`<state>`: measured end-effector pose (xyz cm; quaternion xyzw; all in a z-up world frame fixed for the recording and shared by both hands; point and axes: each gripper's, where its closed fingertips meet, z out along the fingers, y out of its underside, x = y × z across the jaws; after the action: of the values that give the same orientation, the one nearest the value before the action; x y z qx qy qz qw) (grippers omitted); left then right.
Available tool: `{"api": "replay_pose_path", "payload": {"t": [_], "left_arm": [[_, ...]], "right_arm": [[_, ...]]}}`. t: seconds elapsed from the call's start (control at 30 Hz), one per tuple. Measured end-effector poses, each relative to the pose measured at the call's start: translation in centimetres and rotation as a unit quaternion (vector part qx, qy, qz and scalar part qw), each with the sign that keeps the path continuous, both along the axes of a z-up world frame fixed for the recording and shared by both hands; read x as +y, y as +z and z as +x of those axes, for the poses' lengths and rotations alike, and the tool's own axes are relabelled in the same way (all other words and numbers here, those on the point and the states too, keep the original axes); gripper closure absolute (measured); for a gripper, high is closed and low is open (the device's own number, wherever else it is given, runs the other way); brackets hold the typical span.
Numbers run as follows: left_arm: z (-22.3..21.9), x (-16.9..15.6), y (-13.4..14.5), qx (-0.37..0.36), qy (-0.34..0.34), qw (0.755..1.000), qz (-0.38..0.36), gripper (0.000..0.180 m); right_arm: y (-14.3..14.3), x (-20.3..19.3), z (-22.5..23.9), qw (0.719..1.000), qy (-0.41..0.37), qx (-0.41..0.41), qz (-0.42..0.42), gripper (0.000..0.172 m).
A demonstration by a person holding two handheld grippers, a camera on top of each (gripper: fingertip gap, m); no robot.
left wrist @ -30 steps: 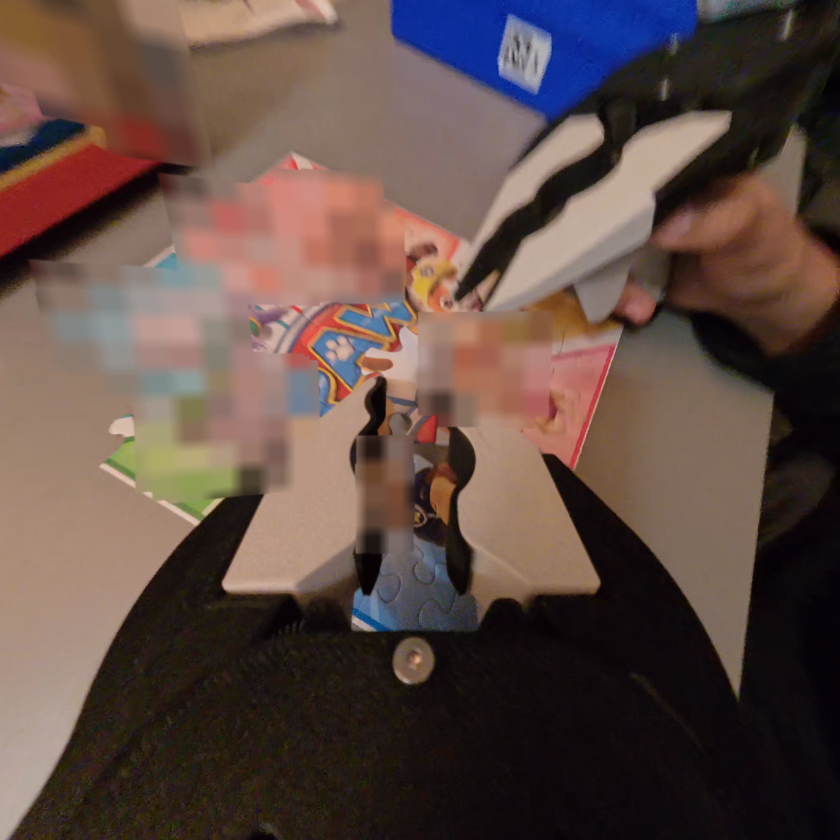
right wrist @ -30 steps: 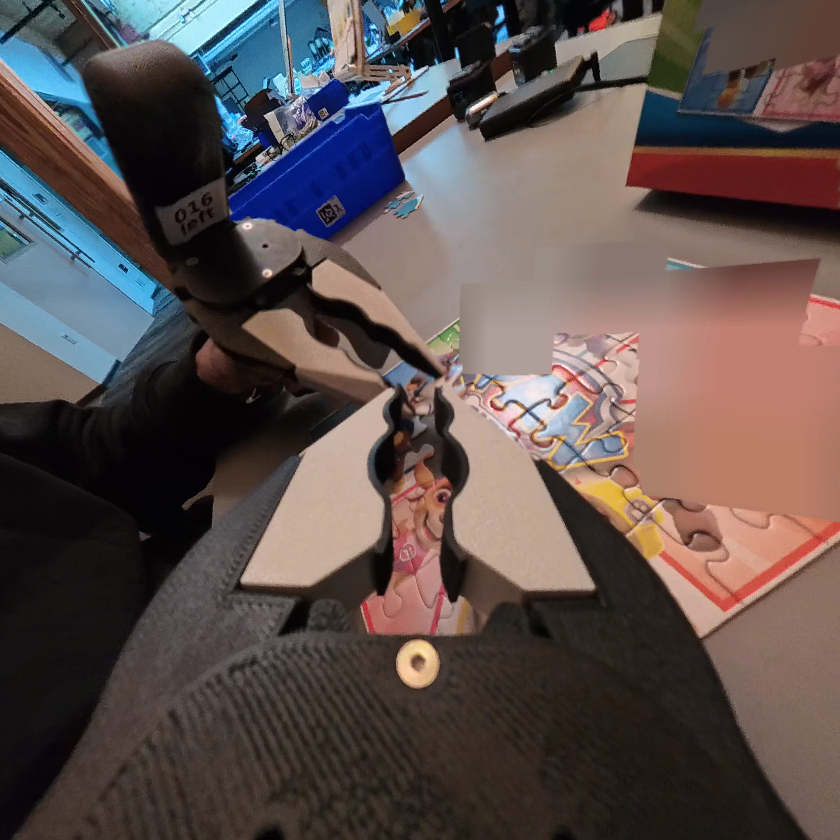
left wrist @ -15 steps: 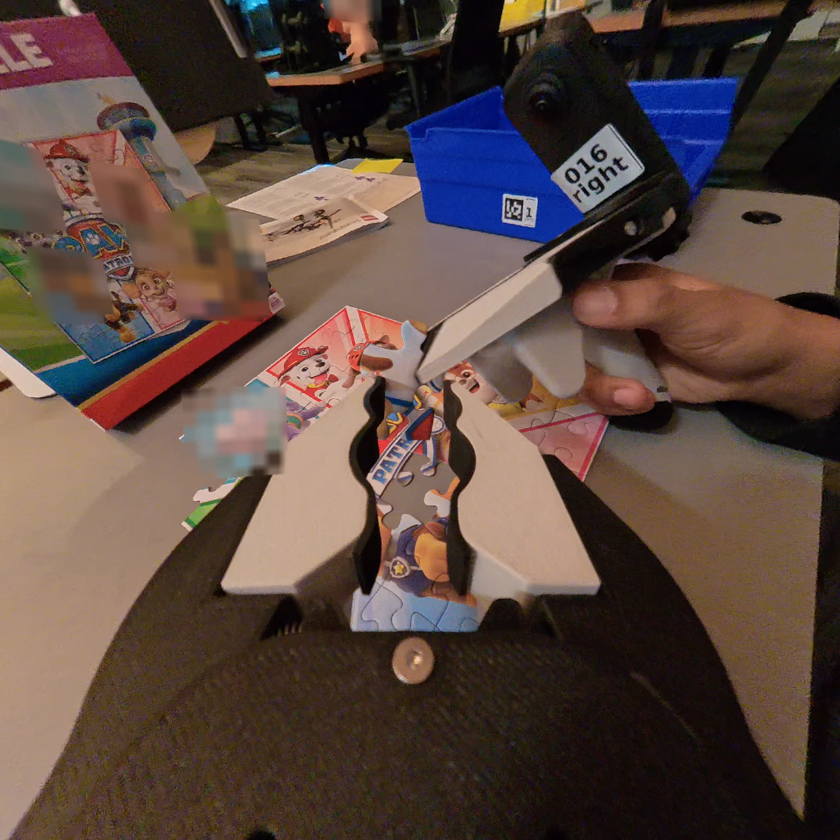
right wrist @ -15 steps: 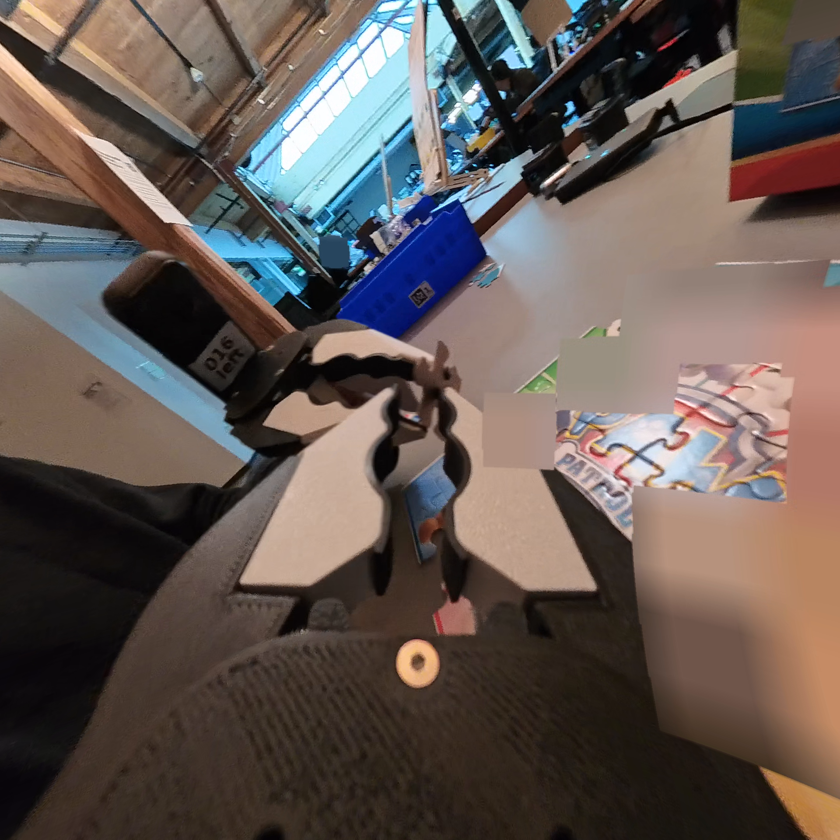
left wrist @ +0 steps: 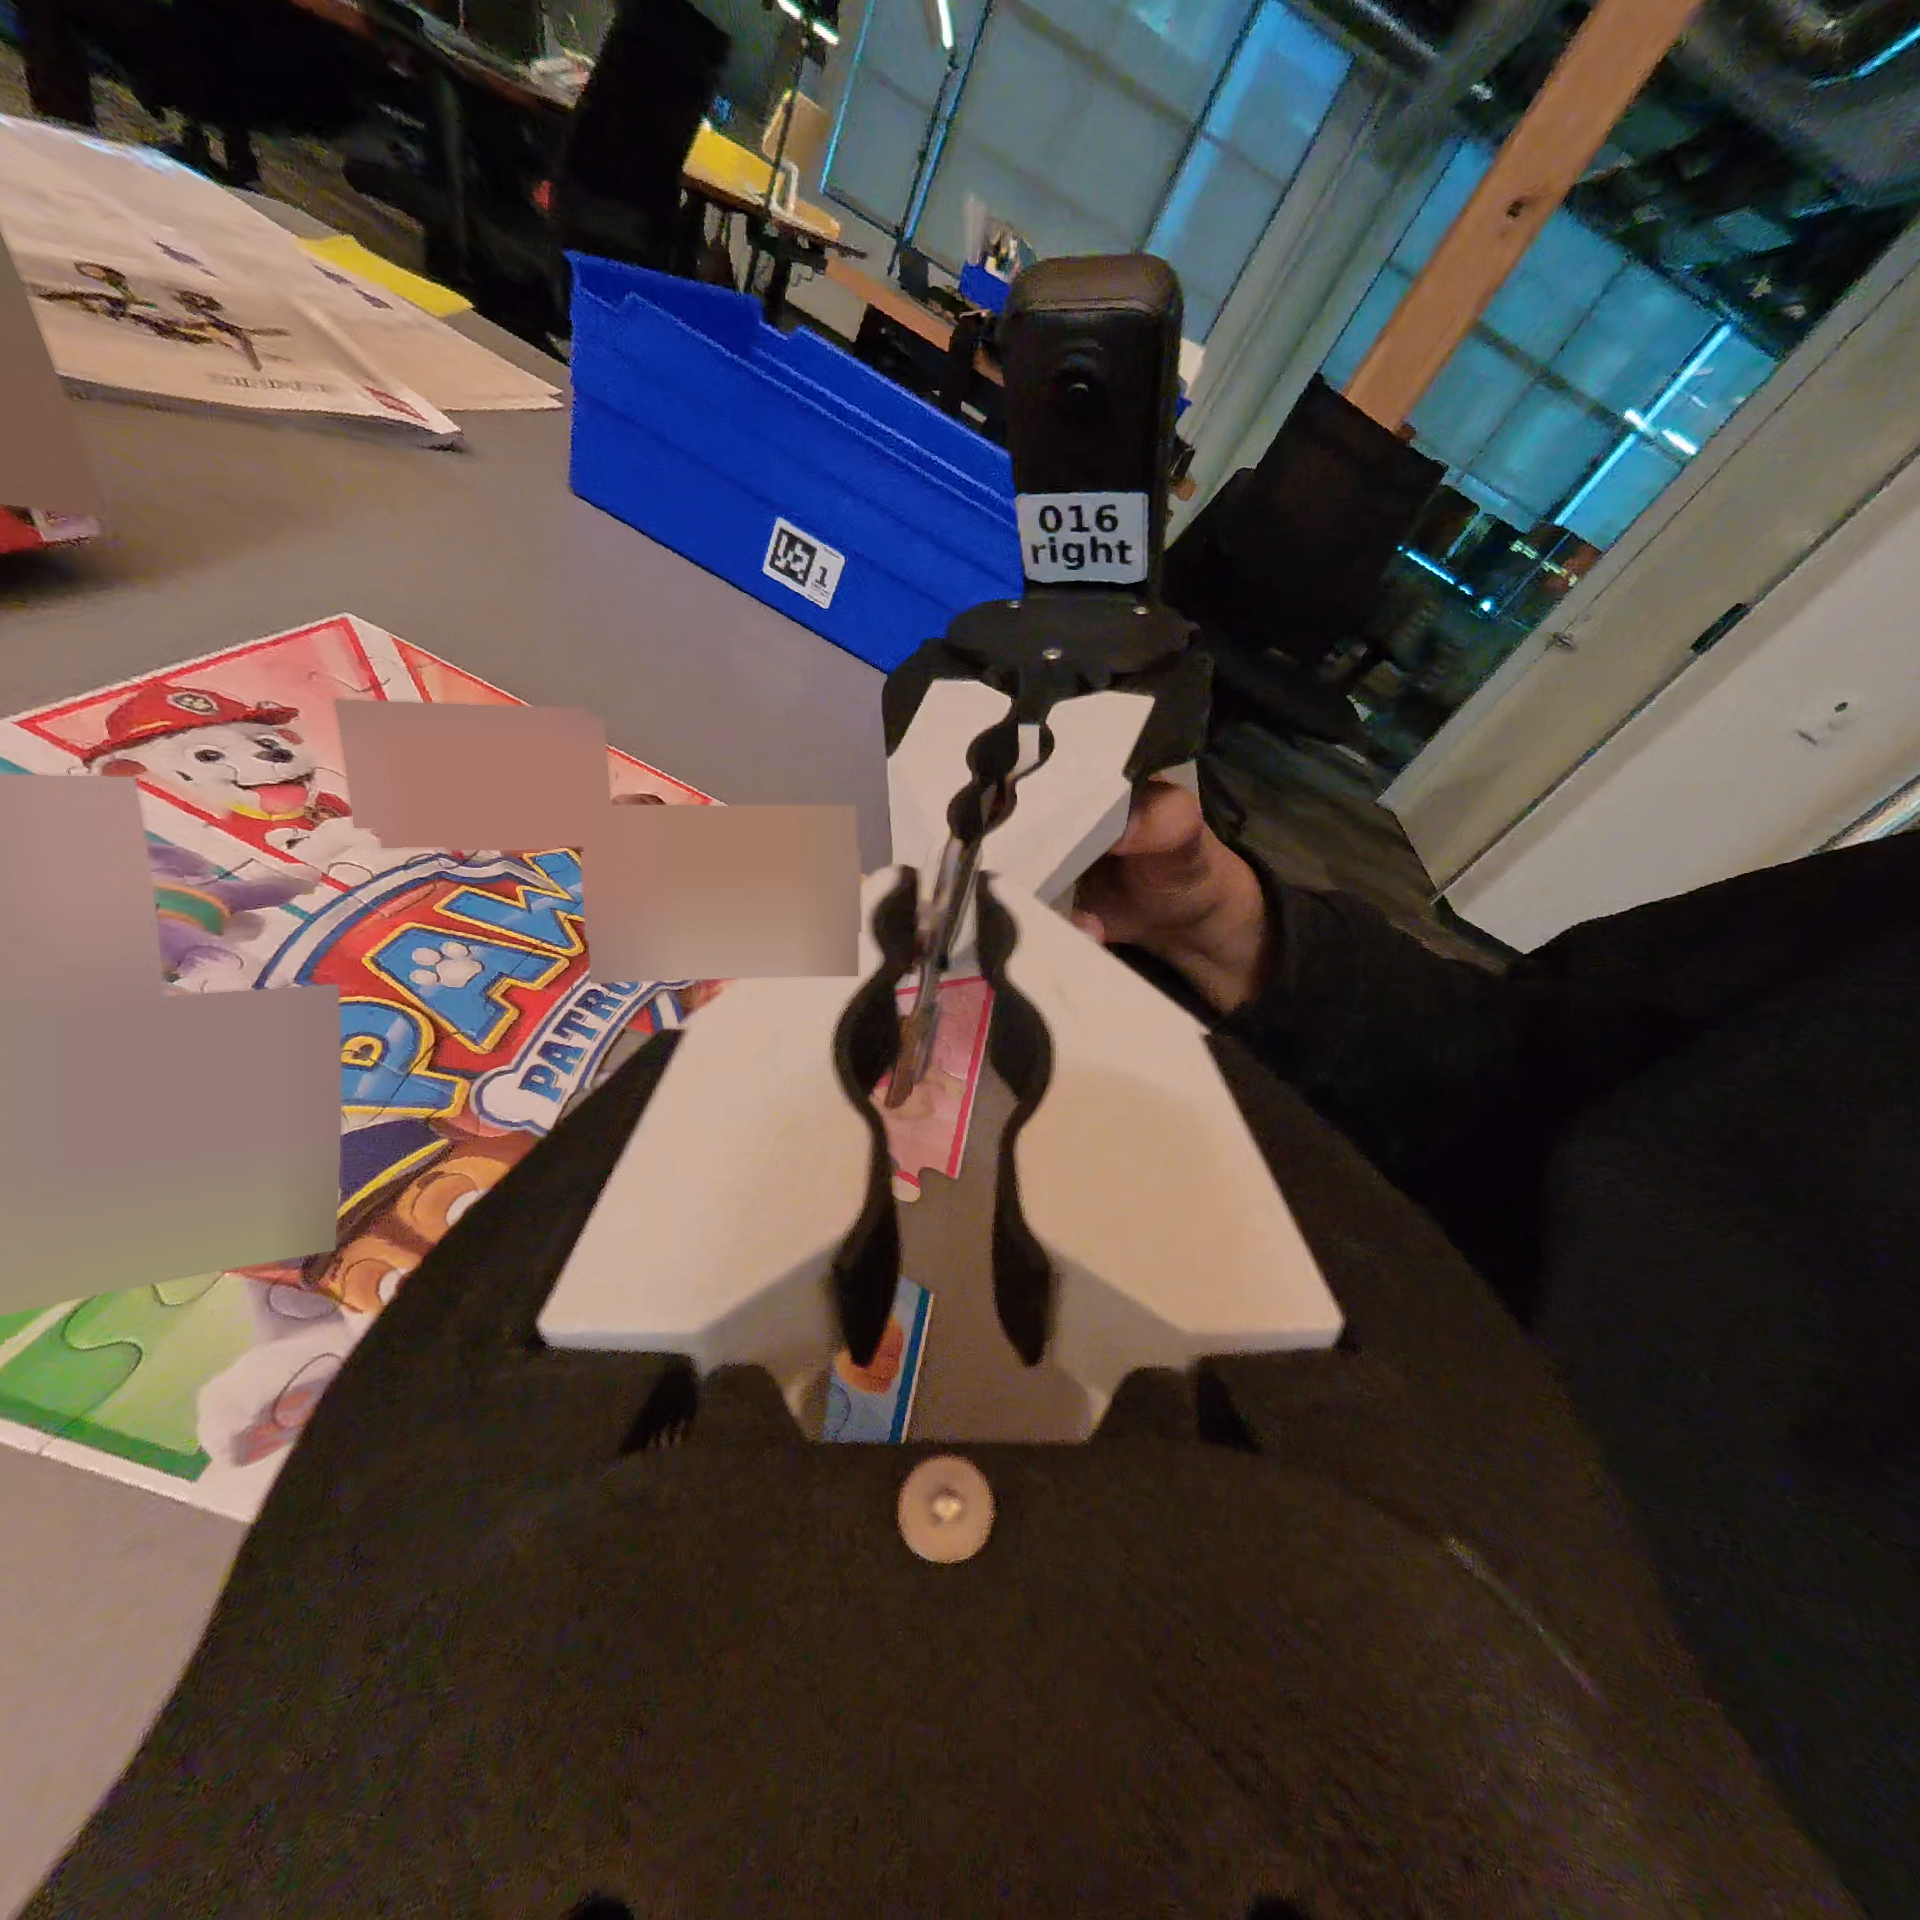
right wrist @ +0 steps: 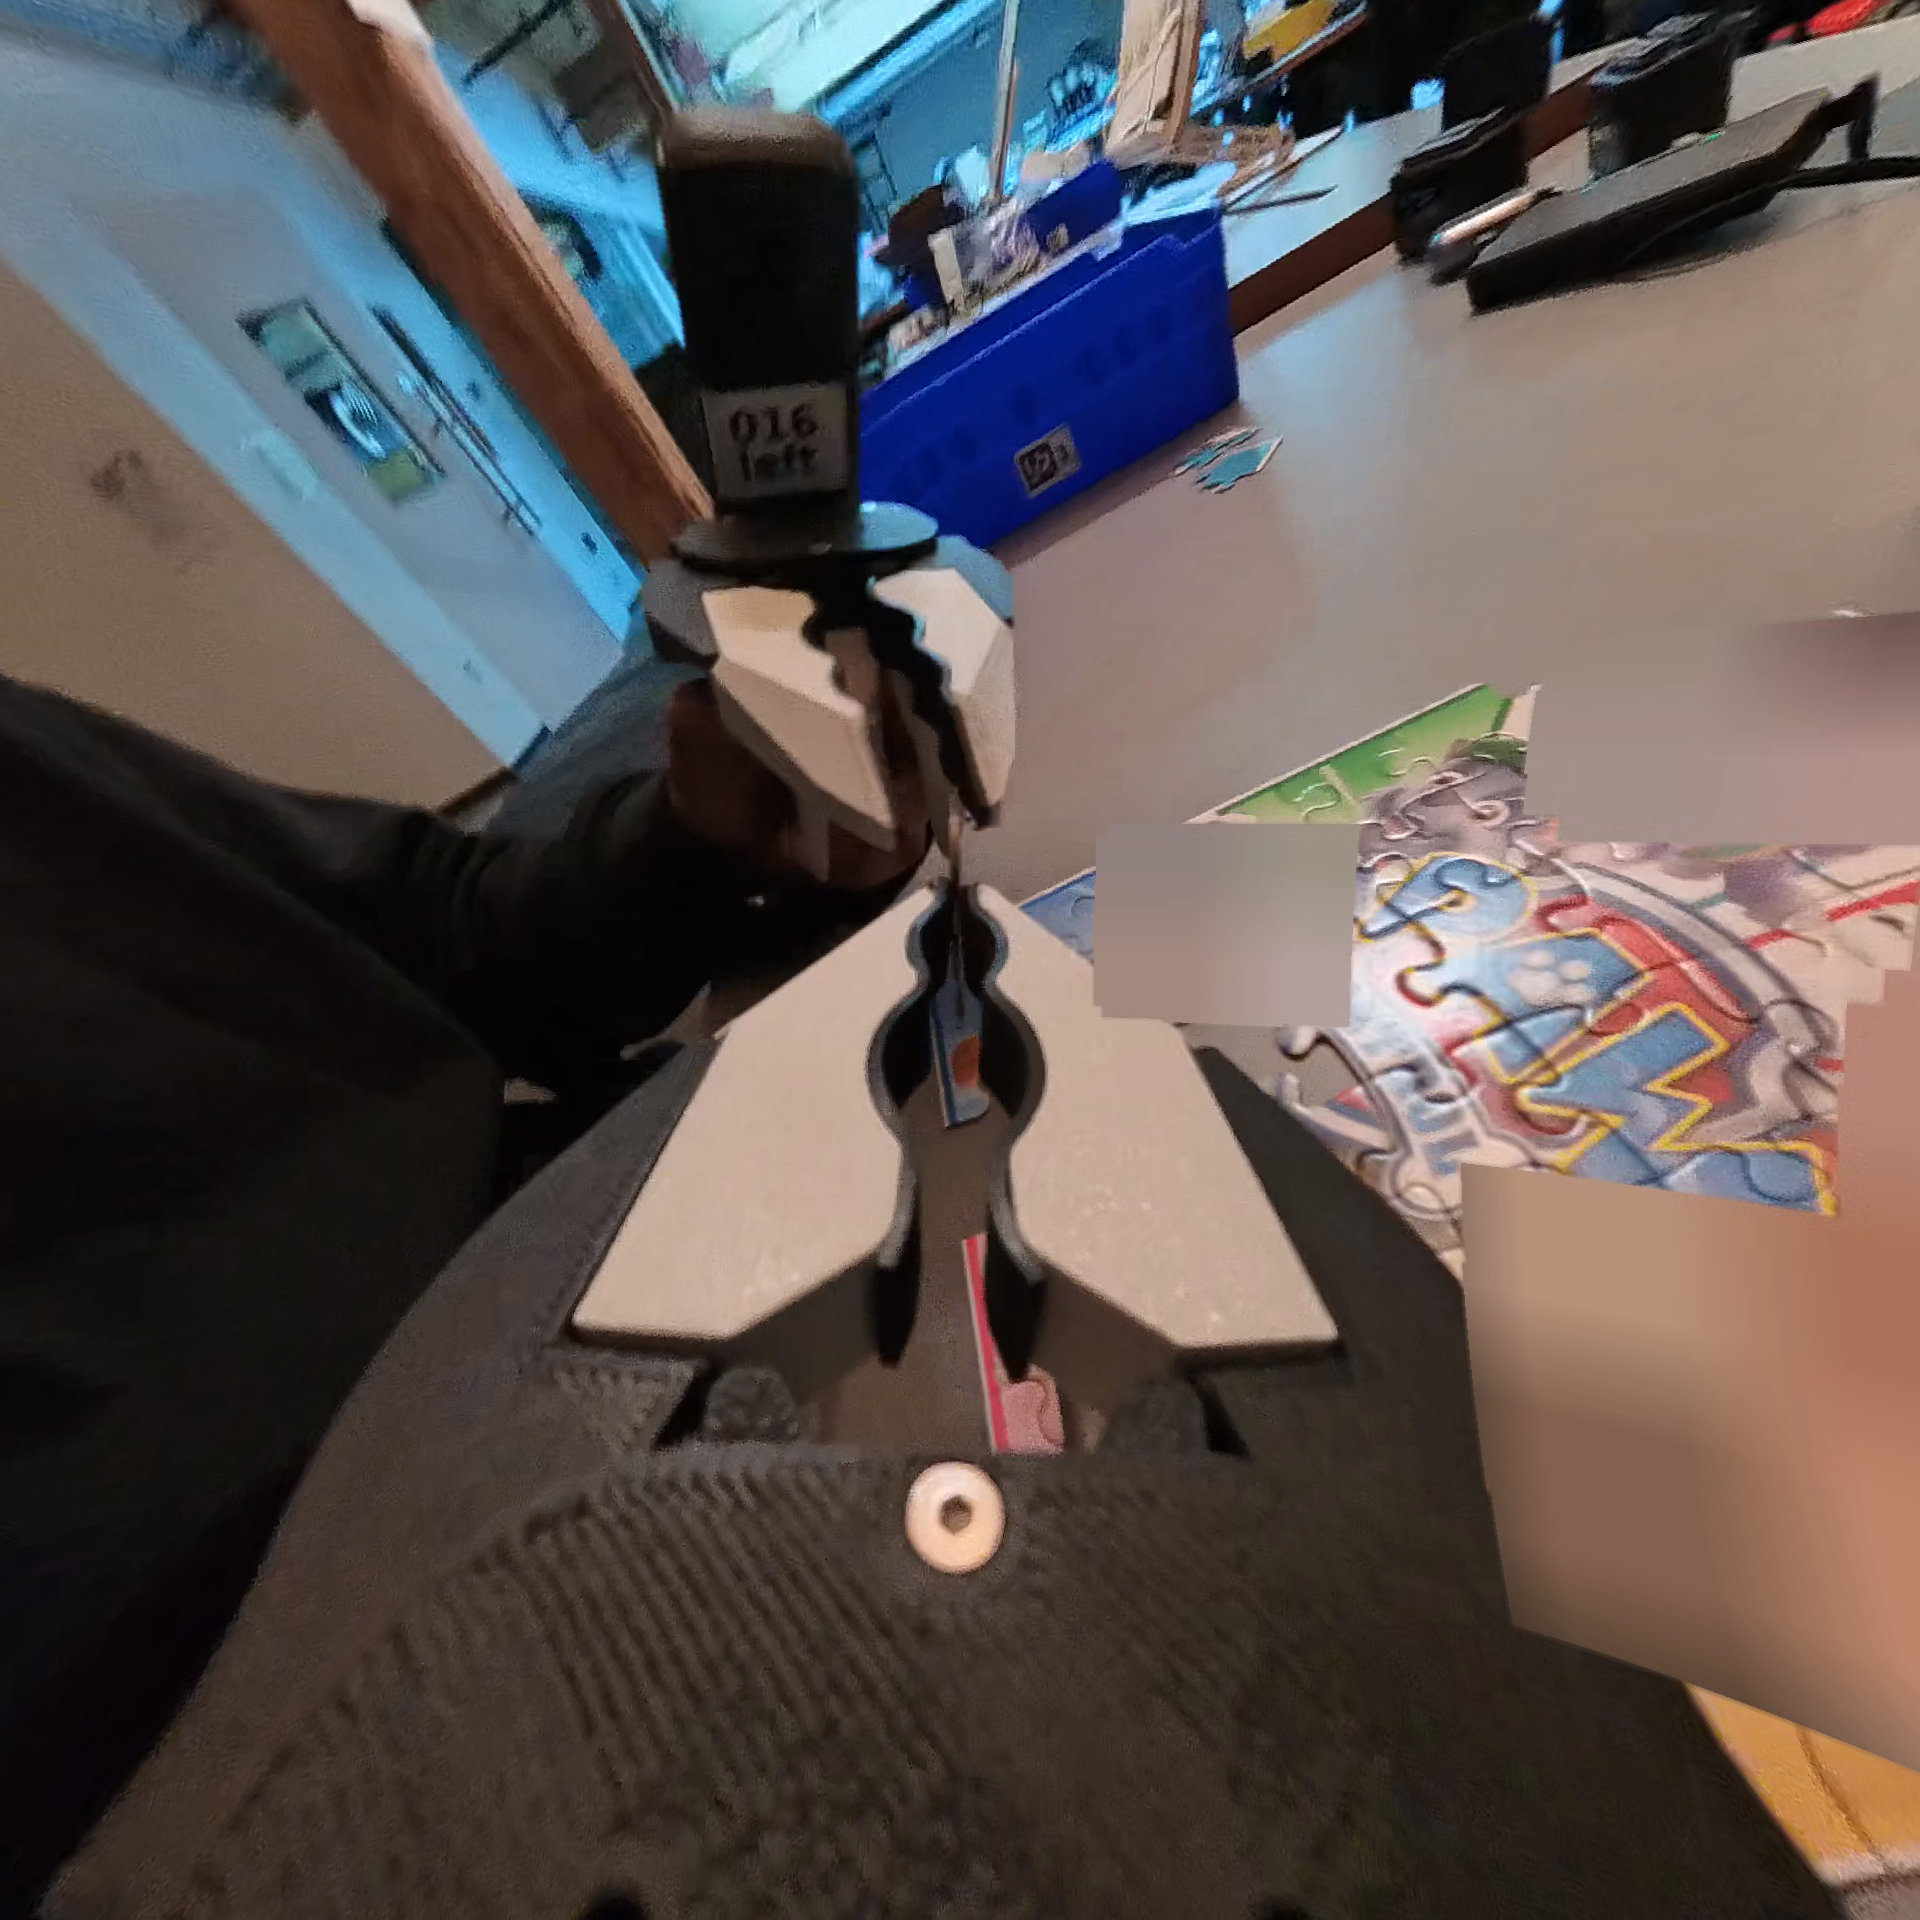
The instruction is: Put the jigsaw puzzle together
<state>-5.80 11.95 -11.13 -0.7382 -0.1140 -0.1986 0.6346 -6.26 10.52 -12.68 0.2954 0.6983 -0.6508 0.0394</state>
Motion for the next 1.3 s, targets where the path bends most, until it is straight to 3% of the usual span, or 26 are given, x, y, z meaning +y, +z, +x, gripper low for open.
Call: {"api": "replay_pose_path", "payload": {"t": [0.03, 0.27, 0.47, 0.63, 0.8, 0.97, 1.1, 1.3], "left_arm": [[-0.1, -0.1, 0.0, 0.004, 0.004, 1.000, 0.001, 0.180], [-0.5, -0.4, -0.2, -0.045, -0.004, 0.999, 0.007, 0.180], [0.3, 0.3, -1.3, -0.049, -0.018, 0.999, -0.016, 0.180], [-2.3, -0.4, -1.0, -0.111, 0.041, 0.993, 0.016, 0.180], [-3.7, -1.3, -0.9, -0.121, 0.070, 0.990, 0.024, 0.180], [-4.0, -1.4, -1.8, -0.080, 0.087, 0.993, -0.001, 0.180], [-4.1, -1.3, -2.4, -0.075, 0.089, 0.993, -0.012, 0.180], [-4.6, -1.5, -2.7, -0.063, 0.109, 0.992, -0.029, 0.180]], "right_arm": [[-0.1, -0.1, -0.1, 1.000, -0.004, 0.011, 0.012, 0.170], [1.9, 1.0, -1.2, 0.993, -0.078, 0.083, 0.003, 0.166], [2.2, 2.3, -2.3, 0.988, -0.126, 0.090, -0.003, 0.170], [3.7, 3.9, -2.4, 0.969, -0.180, 0.168, 0.012, 0.145], [2.0, 4.2, -3.1, 0.961, -0.200, 0.171, 0.086, 0.151], [-1.5, 5.0, -2.4, 0.971, -0.150, 0.087, 0.164, 0.130], [-5.4, 5.9, -1.4, 0.953, -0.121, 0.054, 0.273, 0.126], [-8.1, 4.7, -1.8, 0.935, -0.091, 0.036, 0.340, 0.129]]}}
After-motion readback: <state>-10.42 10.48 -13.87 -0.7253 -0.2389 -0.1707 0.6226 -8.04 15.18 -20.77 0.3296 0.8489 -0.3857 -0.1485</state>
